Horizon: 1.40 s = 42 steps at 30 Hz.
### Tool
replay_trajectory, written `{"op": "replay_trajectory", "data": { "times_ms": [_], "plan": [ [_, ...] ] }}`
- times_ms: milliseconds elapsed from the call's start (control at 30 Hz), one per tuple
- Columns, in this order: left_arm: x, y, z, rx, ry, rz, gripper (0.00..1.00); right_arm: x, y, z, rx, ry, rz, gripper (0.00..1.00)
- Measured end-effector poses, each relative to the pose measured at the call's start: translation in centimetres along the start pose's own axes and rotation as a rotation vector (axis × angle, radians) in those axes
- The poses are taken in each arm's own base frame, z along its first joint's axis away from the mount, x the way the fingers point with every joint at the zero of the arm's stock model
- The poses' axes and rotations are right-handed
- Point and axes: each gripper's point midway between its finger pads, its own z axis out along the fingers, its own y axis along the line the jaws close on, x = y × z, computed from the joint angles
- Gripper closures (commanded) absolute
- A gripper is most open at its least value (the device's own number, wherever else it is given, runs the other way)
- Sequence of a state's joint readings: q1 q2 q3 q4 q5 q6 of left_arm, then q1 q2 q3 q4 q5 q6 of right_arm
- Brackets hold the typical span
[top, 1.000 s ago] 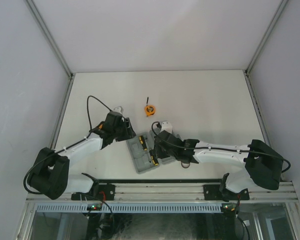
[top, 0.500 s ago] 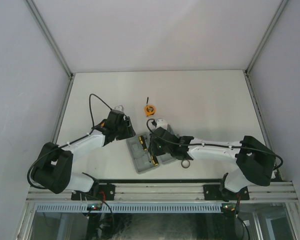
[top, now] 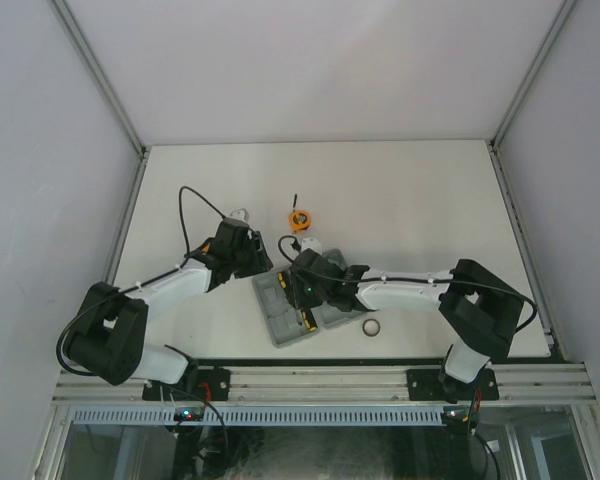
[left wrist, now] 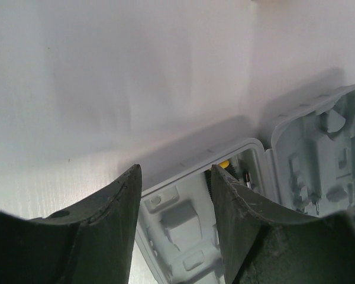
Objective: Sort the tools into containers
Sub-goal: Adjust the screwdriver in the storage box.
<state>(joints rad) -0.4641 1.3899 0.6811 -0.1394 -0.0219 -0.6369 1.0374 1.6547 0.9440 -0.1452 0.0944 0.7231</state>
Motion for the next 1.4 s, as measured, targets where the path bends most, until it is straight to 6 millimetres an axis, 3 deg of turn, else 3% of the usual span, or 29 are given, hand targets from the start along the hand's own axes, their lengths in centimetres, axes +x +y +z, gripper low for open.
{"op": "replay_trajectory", "data": {
  "times_ms": [533,900,1400],
  "plan": [
    [0.2,0.1,0.3,-0.002,0.009,0.001,0.47,1.0,-0.3,1.5,0.012,0.050,-0.011,0.84],
    [0.3,0.0,0.2,0.001,0.012,0.002,0.48,0.1,-0.2,2.7,0.052,0.050,-0.027,0.88],
    [0.1,-0.3,0.9,0.028,-0.009,-0.001,0.50,-0.8,-1.3,3.0,0.101,0.049,-0.017,0.88]
  ]
}}
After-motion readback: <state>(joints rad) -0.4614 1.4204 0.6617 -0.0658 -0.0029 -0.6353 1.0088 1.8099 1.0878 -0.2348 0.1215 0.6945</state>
